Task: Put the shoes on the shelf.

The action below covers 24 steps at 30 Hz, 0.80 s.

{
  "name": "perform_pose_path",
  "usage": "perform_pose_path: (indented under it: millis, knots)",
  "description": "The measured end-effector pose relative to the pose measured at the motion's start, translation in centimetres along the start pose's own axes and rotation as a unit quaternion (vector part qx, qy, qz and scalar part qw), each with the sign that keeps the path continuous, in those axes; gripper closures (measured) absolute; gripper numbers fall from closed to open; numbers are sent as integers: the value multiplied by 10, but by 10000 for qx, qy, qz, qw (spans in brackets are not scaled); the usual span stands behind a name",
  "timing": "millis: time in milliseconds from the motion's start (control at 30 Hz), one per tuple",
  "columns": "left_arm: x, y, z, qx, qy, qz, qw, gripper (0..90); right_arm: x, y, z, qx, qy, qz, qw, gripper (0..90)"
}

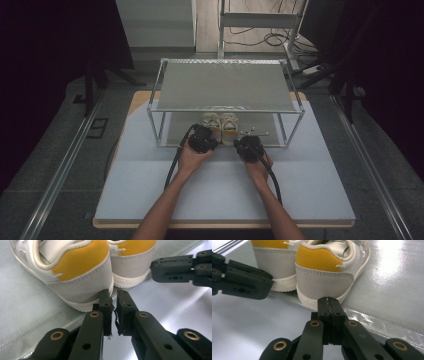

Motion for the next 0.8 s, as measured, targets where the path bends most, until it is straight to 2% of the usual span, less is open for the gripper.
perform_pose_path:
  millis: [300,500,533,633,667,700,800]
  knots:
    - [-3,-1,1,33,-43,53,10000,812,-1,1,-1,-4,2,12,10000,884]
    - [-2,-1,1,35,-19,33,10000,804,-6,2,-6,-97,-131,3,9999,876]
    - [-2,-1,-1,116,-43,5,9999,804,-7,1,-7,-106,-129,11,9999,876]
    - [-1,-2,0,45,-34,18,10000,792,-9,3,-4,-119,-63,11,9999,876]
    - [-1,-2,-2,196,-43,-26,9998,792,-9,3,-4,-119,-63,11,9999,876]
    - [0,-2,-1,37,-59,-11,10000,791,-9,3,-3,-122,-70,23,9999,876]
    - [6,-4,-3,102,-65,-67,9999,791,-10,3,-2,-99,-64,6,9999,876]
Point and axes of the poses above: each handheld gripper's, and its own axes: x roughly backward along the jaws, y roughly out of its top, z roughly to its left, the point moved 8 cm from there along -x, roughly forward along the jaws, and after that the axes turned 14 degrees about -y, right-handed, at the moved point
